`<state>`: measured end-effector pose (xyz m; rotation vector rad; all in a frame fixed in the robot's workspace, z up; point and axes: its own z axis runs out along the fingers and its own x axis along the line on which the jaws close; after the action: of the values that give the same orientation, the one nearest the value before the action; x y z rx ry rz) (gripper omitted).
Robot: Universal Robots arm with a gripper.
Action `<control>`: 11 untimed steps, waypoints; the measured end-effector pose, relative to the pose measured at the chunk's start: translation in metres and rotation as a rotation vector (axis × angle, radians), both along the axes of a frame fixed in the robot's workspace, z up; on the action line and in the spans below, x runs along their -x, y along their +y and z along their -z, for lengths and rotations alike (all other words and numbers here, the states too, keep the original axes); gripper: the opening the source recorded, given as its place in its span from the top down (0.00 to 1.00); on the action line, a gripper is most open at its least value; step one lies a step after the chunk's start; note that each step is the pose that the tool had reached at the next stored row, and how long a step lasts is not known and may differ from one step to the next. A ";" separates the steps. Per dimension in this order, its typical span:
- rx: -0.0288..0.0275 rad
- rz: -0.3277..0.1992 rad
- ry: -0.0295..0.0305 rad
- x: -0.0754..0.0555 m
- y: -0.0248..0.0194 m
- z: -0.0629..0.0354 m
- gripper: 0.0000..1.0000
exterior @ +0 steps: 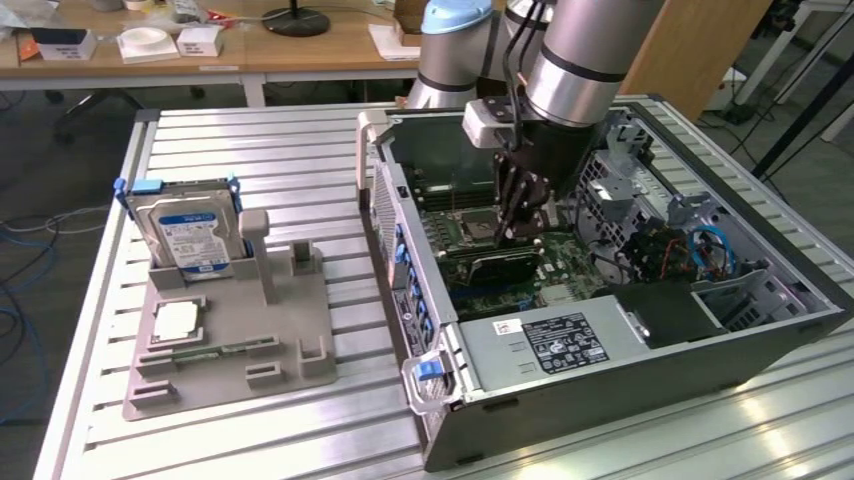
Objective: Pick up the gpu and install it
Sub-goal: 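Press down on the gpu until it lock into place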
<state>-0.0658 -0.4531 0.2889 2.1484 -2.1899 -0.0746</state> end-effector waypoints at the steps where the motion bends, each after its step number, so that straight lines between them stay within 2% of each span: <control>1: 0.0001 0.000 0.0001 0.000 0.0000 0.0000 0.89; 4: 0.0000 0.000 0.0000 0.000 0.0000 0.0000 0.89; 5: 0.0035 0.000 -0.0029 0.001 0.0010 0.0001 0.89; 6: 0.0125 0.000 -0.0050 0.002 0.0031 0.0010 0.89; 7: 0.0159 0.000 -0.0059 0.002 0.0043 0.0027 0.89; 11: 0.0168 0.000 -0.0089 0.004 0.0093 0.0099 0.89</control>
<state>-0.0701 -0.4437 0.2790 2.1441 -2.1873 -0.0465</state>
